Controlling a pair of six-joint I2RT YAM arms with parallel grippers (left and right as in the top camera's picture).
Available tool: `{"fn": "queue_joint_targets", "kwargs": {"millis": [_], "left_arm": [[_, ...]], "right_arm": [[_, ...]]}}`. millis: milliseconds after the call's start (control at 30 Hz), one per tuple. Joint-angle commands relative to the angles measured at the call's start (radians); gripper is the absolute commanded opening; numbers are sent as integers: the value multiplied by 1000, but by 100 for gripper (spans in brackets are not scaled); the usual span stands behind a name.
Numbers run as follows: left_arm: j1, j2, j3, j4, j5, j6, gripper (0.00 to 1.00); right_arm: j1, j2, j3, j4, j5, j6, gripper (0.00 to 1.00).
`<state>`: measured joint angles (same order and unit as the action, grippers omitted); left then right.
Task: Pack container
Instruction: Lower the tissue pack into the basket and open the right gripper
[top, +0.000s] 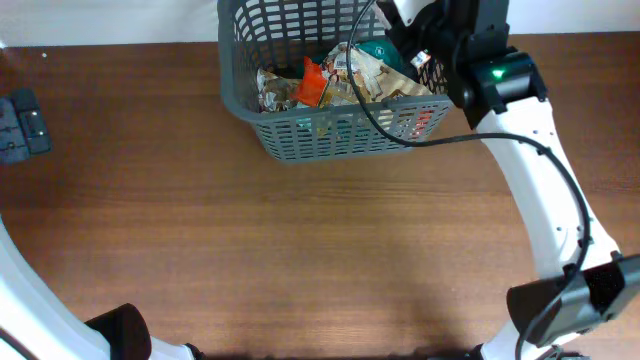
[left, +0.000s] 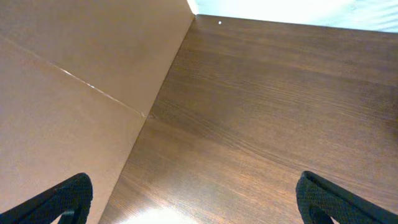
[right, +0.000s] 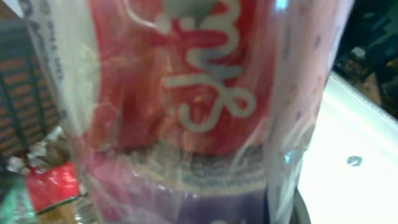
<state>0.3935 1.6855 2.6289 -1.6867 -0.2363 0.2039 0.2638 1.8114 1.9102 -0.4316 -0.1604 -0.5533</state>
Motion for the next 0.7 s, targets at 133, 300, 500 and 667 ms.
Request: {"fn": "queue_joint_targets", "kwargs": {"millis": [133, 300, 500, 667], "left_arm": [[5, -9, 5, 0, 4, -13, 99], [5, -9, 5, 0, 4, -13, 99], [5, -9, 5, 0, 4, -13, 99], [5, -9, 5, 0, 4, -13, 99]], "right_arm": [[4, 94, 11, -14, 39, -68, 8], [-2, 134, 11, -6, 73, -84, 21], [-24, 163, 11, -8, 85, -93, 30], [-20, 161, 13, -34, 116, -91, 50]]}}
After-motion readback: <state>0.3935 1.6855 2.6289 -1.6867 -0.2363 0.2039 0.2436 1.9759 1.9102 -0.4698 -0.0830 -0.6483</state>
